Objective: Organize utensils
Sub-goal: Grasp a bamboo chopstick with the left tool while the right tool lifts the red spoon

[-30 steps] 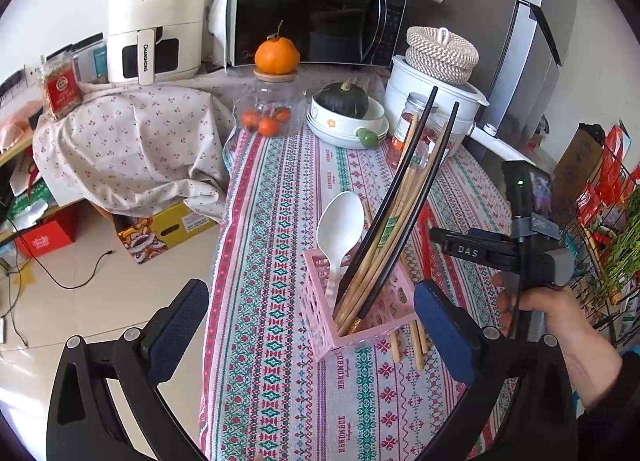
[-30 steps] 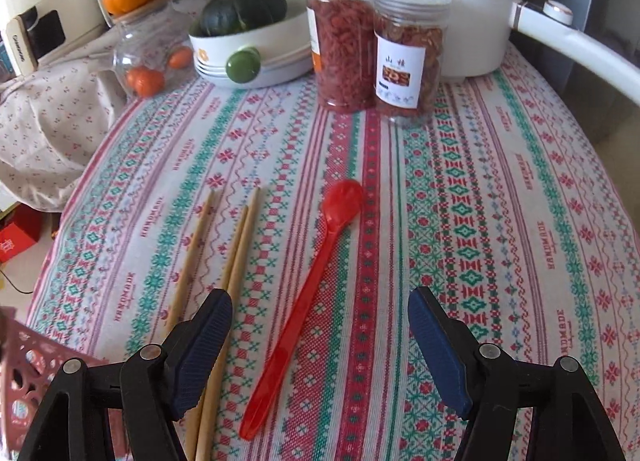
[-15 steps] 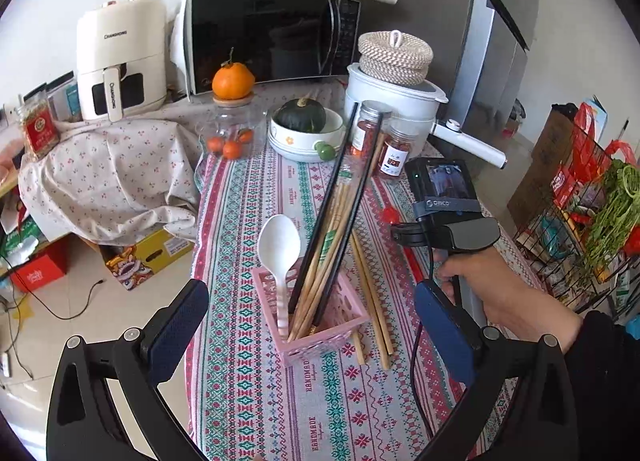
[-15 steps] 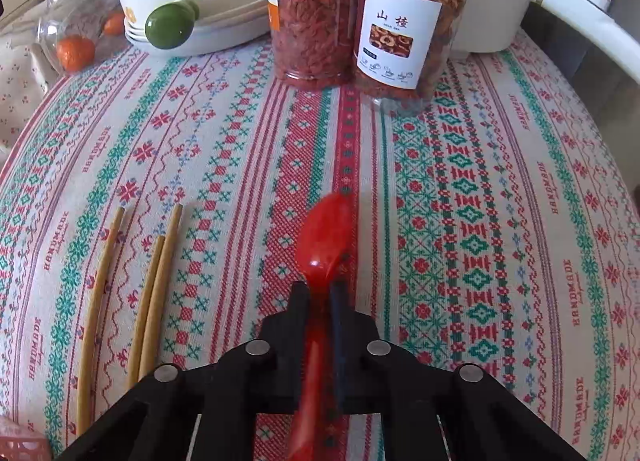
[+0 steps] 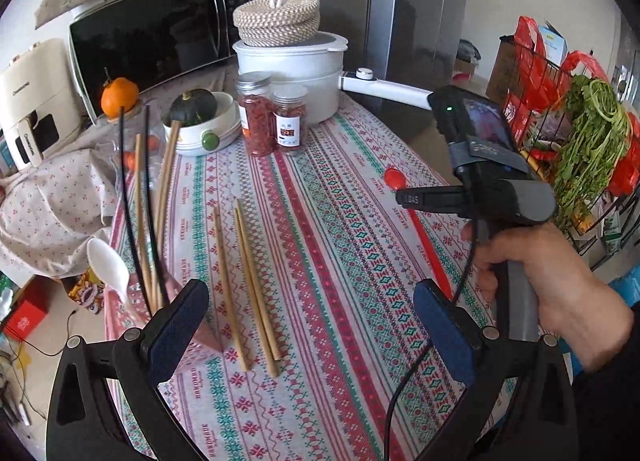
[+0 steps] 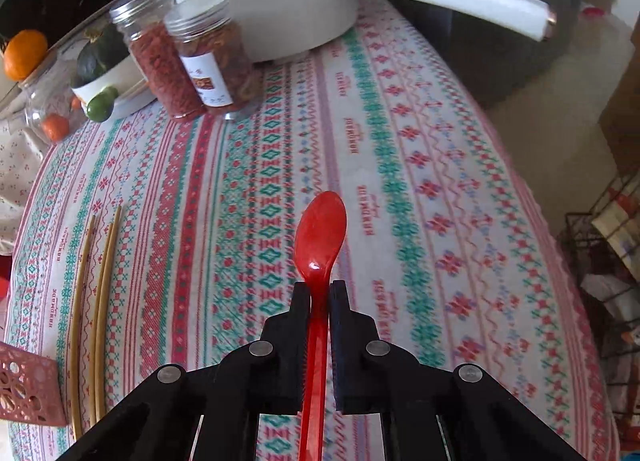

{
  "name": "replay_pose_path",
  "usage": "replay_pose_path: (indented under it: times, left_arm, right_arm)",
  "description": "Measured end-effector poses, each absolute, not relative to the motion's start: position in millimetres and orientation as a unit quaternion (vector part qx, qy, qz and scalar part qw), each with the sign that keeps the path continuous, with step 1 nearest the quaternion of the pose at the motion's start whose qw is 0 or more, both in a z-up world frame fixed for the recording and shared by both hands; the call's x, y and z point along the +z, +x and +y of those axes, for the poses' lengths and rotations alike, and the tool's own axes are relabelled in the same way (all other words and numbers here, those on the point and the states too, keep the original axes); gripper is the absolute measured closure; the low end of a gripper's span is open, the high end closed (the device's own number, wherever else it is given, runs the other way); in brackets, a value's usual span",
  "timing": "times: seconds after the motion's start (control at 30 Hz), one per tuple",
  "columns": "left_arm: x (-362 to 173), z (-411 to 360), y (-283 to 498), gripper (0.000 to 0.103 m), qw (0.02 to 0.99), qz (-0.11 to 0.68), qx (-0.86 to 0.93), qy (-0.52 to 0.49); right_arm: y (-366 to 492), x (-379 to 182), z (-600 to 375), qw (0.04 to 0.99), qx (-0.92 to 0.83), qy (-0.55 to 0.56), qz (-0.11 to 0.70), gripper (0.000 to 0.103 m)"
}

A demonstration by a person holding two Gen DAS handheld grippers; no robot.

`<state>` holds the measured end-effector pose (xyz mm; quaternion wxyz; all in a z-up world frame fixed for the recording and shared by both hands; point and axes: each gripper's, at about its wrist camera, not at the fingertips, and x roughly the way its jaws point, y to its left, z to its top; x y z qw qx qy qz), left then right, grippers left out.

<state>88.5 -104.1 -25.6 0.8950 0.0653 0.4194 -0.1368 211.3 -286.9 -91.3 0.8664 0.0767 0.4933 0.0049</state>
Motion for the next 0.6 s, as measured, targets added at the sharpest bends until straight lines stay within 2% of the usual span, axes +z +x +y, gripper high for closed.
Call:
replay_pose_path:
  times: [0.03, 0.07, 0.3, 0.4, 0.53, 0.6]
  left_arm:
    - [-31, -113, 95, 0.002, 0.893, 0.424, -0.133, 0.068]
    - [-37, -122, 102, 0.007, 0.89, 0.431, -0.133, 0.069]
    - [-88, -138, 177, 0.065, 0.847, 0.521, -0.097, 0.047]
    - [-108, -126, 207, 0.073, 0.832, 0.55, -0.059, 0.036]
    - [-126, -110, 230, 0.076, 0.822, 0.568, -0.022, 0.034]
    - [-135, -103, 238, 0.084, 0.814, 0.58, -0.012, 0.028]
  right_arm:
    - [206, -90, -294, 0.866, 0.002, 0.08, 0.493, 0.098]
    - [201, -89, -301, 0.866, 0.0, 0.084, 0.492, 0.098]
    - [190, -81, -339, 0.866, 0.001, 0.136, 0.481, 0.097]
    - [193, -78, -340, 0.868, 0.014, 0.139, 0.476, 0.097]
    - [198, -76, -339, 0.867, 0.03, 0.151, 0.473, 0.097]
    - [200, -76, -338, 0.867, 0.038, 0.152, 0.472, 0.097]
